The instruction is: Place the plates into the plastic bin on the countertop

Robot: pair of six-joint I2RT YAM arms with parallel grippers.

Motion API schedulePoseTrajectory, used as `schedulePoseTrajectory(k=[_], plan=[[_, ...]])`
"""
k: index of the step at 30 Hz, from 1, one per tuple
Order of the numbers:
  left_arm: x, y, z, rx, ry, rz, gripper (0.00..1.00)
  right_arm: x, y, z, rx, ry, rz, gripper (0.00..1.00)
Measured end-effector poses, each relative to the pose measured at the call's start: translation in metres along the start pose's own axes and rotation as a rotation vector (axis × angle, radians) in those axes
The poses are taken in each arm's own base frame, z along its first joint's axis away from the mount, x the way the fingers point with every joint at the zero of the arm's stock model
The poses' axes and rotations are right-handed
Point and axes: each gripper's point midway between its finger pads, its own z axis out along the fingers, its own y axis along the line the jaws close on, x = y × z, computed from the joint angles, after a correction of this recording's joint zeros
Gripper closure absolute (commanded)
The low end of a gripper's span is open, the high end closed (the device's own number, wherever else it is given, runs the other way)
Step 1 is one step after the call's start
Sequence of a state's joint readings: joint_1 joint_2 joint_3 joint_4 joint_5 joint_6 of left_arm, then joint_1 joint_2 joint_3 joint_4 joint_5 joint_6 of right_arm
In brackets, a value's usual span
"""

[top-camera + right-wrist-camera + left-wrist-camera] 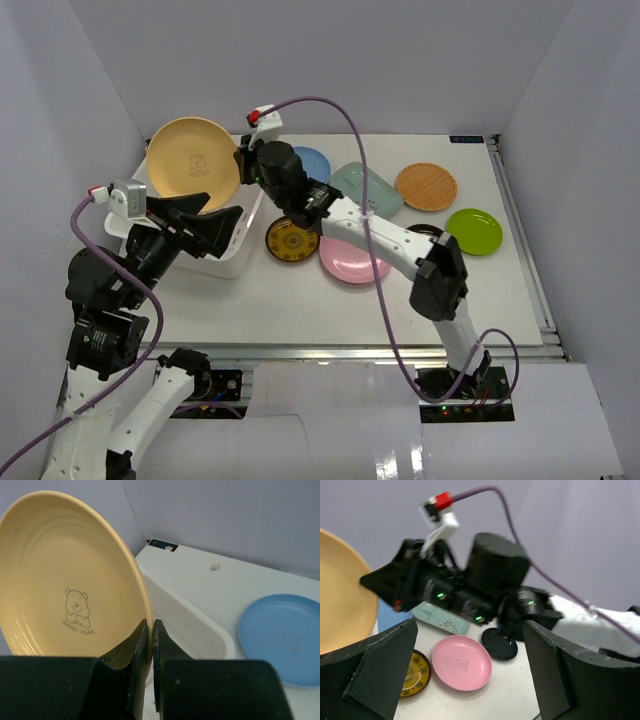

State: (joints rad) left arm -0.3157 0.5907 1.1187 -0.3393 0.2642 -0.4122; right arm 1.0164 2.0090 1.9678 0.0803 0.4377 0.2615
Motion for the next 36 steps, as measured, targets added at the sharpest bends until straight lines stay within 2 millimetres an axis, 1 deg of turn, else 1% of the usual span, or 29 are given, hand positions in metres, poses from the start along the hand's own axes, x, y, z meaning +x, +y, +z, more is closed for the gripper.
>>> schedulePoseTrajectory(k=[2,4,5,7,9,10,12,13,16,20,21,23,24,27,29,30,31,32,33,35,36], plan=[[-0.003,0.003,-0.002,-0.027,-0.005,-0.001,0.02,0.028,0.006,0.026,-0.005,0.025,-0.012,0.92],[-0.003,0.007,-0.003,-0.055,-0.001,-0.003,0.02,0.064,0.006,0.041,-0.001,0.072,-0.033,0.92],[-0.002,0.009,-0.003,-0.067,0.003,-0.002,0.02,0.083,0.004,0.046,0.004,0.100,-0.045,0.92],[0.000,0.012,-0.004,-0.084,0.010,0.000,0.02,0.114,0.002,0.053,0.010,0.149,-0.065,0.92],[0.003,0.016,-0.004,-0.102,0.018,0.003,0.02,0.137,0.002,0.056,0.009,0.182,-0.077,0.91],[0.004,0.018,-0.004,-0.110,0.021,0.002,0.02,0.146,0.002,0.057,0.007,0.198,-0.083,0.78],[0.010,0.022,-0.003,-0.124,0.031,-0.001,0.02,0.152,0.002,0.056,0.004,0.213,-0.085,0.59],[0.016,0.025,-0.003,-0.133,0.043,-0.004,0.02,0.152,0.004,0.056,-0.002,0.212,-0.081,0.42],[0.039,0.037,-0.004,-0.166,0.093,-0.018,0.02,0.142,0.012,0.057,-0.031,0.184,-0.073,0.27],[0.080,0.057,-0.008,-0.231,0.193,-0.052,0.02,0.130,0.016,0.054,-0.051,0.165,-0.073,0.26],[0.090,0.061,-0.009,-0.249,0.217,-0.061,0.03,0.126,0.017,0.052,-0.054,0.163,-0.076,0.31],[0.106,0.068,-0.013,-0.277,0.259,-0.080,0.04,0.115,0.014,0.042,-0.054,0.161,-0.088,0.34],[0.112,0.070,-0.014,-0.285,0.273,-0.094,0.04,0.108,0.012,0.036,-0.052,0.159,-0.090,0.39],[0.122,0.070,-0.012,-0.288,0.300,-0.138,0.07,0.079,0.003,0.011,-0.044,0.136,-0.102,0.44],[0.132,0.069,-0.008,-0.278,0.322,-0.181,0.11,0.062,-0.015,-0.017,-0.016,0.138,-0.115,0.50],[0.139,0.069,-0.005,-0.269,0.336,-0.201,0.13,0.051,-0.027,-0.032,0.000,0.124,-0.116,0.54],[0.148,0.069,-0.001,-0.262,0.351,-0.230,0.17,0.042,-0.041,-0.047,0.021,0.115,-0.111,0.57],[0.158,0.070,0.001,-0.255,0.366,-0.259,0.20,0.038,-0.060,-0.064,0.048,0.112,-0.102,0.59],[0.172,0.071,0.004,-0.249,0.391,-0.294,0.23,0.035,-0.082,-0.084,0.073,0.109,-0.087,0.62],[0.203,0.075,0.007,-0.253,0.459,-0.362,0.29,0.039,-0.134,-0.125,0.160,0.123,-0.058,0.63],[0.211,0.076,0.008,-0.257,0.475,-0.388,0.30,0.041,-0.158,-0.143,0.207,0.120,-0.045,0.63]])
